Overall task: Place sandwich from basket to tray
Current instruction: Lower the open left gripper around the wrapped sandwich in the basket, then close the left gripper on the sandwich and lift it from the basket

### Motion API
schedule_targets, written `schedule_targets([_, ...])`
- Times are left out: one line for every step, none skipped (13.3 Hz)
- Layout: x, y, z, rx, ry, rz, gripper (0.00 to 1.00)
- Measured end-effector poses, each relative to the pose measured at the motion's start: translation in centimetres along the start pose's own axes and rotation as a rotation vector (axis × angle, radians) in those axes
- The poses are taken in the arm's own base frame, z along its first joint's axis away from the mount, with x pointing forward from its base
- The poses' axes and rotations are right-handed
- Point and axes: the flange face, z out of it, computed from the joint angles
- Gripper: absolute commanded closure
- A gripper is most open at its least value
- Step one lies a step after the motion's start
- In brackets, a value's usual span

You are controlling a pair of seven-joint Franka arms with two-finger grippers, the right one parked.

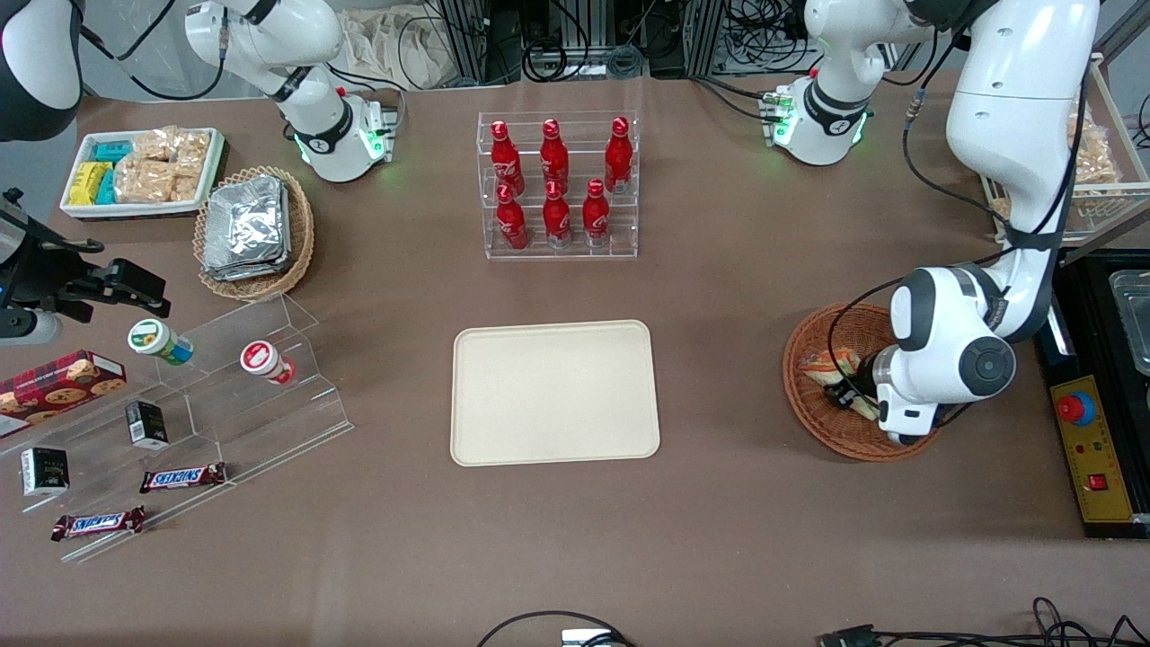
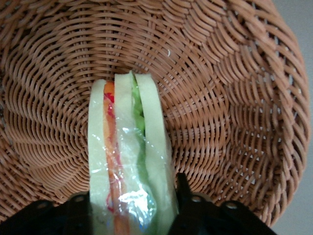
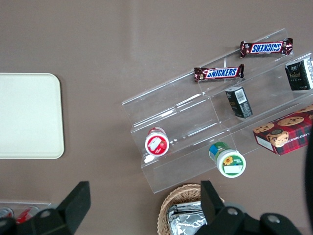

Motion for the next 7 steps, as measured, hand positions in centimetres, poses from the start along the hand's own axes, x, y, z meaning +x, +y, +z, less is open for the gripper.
schedule_targets([0.0,0.1,-0.5,-0.005,0.006,0.002,1.0])
schedule_targets([-0.1,0.3,-1.3,-0.013,0.016,0.007,1.0])
schedule_targets([-0.3,0.4,-2.7,-0.02,0.024,0.016,1.0])
schedule_targets([-0.6,0.7,-4.5,-0.02,0.023,0.03,1.0])
schedule_targets([-1.2,1.2,-6.8,-0.013,0.014,0.063,1.0])
schedule_targets([-1.8,1.7,-9.5,-0.002,-0.003,0.121,1.0])
schedule_targets([-2.4,2.3,-12.5,0.005,-0.018,0.2,1.0])
